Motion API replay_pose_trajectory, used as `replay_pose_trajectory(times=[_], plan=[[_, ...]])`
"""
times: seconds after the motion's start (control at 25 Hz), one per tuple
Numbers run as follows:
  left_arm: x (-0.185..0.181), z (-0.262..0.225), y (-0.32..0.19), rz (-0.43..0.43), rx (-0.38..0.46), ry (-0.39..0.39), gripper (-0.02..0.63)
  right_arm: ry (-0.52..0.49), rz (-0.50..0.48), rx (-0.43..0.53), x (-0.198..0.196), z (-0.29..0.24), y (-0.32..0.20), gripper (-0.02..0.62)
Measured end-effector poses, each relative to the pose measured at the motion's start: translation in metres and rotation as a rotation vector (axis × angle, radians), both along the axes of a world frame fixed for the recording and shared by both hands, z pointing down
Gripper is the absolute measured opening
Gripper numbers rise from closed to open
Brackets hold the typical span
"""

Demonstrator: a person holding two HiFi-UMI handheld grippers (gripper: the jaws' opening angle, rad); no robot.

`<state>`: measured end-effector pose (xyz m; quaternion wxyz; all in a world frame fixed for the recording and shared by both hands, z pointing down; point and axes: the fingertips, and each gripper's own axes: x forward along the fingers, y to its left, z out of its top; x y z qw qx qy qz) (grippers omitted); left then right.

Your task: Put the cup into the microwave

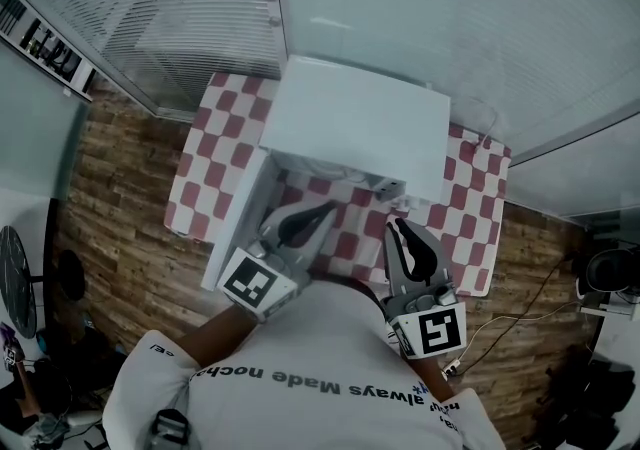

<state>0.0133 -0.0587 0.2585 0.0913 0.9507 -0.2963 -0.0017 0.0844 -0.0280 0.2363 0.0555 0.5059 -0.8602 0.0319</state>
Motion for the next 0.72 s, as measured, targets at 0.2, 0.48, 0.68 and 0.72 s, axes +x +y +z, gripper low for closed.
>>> replay_pose_trajectory(times=[0.2, 0.48, 0.68, 0.72], plan=[[0.003, 0.002, 0.002, 0.005, -0.009, -0.005, 0.0, -0.034, 0.024, 0.005, 0.0, -0.005, -0.002, 0.046], [0.001, 0.005, -0.002, 0.006, -0.003, -0.012, 0.0, -0.012, 0.008, 0.0, -0.001, 0.001, -0.003, 0.046], [0.003, 0.004, -0.004, 0.004, -0.022, 0.002, 0.0, 0.002, -0.005, -0.008, -0.001, 0.005, -0.006, 0.046], [0.002, 0.007, -0.005, 0.004, -0.024, -0.006, 0.0, 0.001, -0.006, -0.007, -0.002, 0.006, -0.008, 0.046]])
